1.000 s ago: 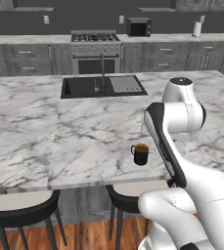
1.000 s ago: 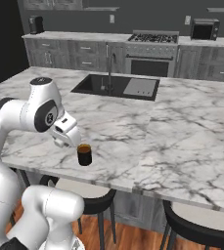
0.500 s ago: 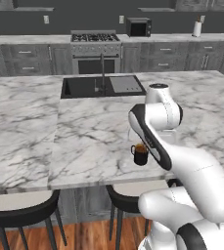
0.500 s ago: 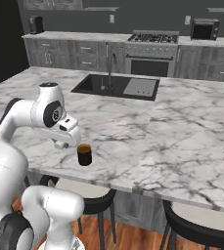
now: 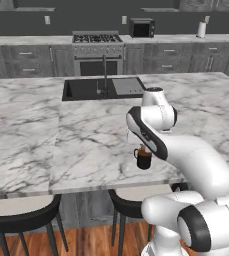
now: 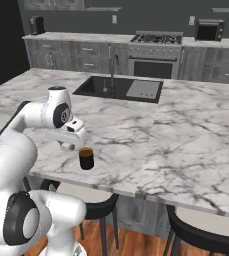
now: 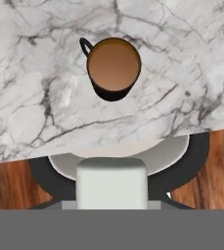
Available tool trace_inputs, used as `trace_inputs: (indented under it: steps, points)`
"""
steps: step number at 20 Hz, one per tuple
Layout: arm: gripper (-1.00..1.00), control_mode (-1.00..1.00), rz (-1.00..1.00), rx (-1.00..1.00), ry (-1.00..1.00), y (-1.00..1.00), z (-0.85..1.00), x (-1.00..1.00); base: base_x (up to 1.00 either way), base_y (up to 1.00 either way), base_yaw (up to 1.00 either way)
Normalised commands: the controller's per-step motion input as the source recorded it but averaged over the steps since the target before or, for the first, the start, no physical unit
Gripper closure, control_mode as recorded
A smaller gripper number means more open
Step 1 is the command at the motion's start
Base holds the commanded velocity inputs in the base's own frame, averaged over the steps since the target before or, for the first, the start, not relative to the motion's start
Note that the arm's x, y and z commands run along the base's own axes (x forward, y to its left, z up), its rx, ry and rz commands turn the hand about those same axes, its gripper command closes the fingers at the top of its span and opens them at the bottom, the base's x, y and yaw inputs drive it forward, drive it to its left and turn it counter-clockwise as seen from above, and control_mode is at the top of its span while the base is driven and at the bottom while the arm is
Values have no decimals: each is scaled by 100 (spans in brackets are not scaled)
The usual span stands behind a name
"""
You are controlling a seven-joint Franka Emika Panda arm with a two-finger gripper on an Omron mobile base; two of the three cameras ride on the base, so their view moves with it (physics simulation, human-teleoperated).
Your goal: Pick up the marshmallow and place it in the cup of hot chocolate on the dining counter.
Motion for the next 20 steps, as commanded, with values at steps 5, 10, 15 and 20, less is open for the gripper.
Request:
trace_inputs:
  steps: [5, 10, 15, 20]
  points:
    - [100, -100, 0, 0, 0, -18, -18, 29, 0, 0, 0]
    - [100, -100, 0, 0, 0, -14, -20, 43, 0, 0, 0]
    - [100, -100, 0, 0, 0, 0, -18, 43, 0, 0, 0]
    - [100, -100, 0, 0, 0, 0, -17, 19, 0, 0, 0]
